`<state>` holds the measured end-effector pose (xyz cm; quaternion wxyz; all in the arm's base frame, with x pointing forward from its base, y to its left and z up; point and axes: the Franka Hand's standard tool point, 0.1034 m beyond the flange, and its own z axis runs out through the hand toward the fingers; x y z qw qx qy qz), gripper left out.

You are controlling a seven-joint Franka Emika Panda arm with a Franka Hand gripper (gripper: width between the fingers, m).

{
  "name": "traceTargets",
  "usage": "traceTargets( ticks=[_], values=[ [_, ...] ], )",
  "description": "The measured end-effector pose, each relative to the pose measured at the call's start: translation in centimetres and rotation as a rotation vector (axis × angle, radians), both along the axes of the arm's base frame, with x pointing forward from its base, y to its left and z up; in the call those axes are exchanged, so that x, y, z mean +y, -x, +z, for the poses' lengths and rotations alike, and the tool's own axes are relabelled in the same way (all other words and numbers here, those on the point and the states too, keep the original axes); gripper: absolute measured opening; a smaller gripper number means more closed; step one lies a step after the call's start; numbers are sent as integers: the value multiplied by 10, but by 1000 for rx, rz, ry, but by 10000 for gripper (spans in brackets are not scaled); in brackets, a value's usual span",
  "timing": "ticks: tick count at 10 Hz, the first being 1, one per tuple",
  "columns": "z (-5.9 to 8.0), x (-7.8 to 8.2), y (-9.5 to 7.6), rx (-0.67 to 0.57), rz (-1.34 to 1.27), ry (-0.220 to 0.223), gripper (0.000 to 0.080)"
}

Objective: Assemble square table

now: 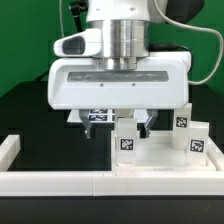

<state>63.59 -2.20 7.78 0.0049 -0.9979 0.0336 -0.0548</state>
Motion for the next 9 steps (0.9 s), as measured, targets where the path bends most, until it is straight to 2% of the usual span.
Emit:
traceTargets(
  ticks=[4,6,7,9],
  values=[
    [-2,1,2,11,-21,-4,647],
    [-2,2,2,11,-40,-7,343],
    [-2,3,2,12,-117,-17,294],
    [-2,3,3,14,-228,-30,294]
  ],
)
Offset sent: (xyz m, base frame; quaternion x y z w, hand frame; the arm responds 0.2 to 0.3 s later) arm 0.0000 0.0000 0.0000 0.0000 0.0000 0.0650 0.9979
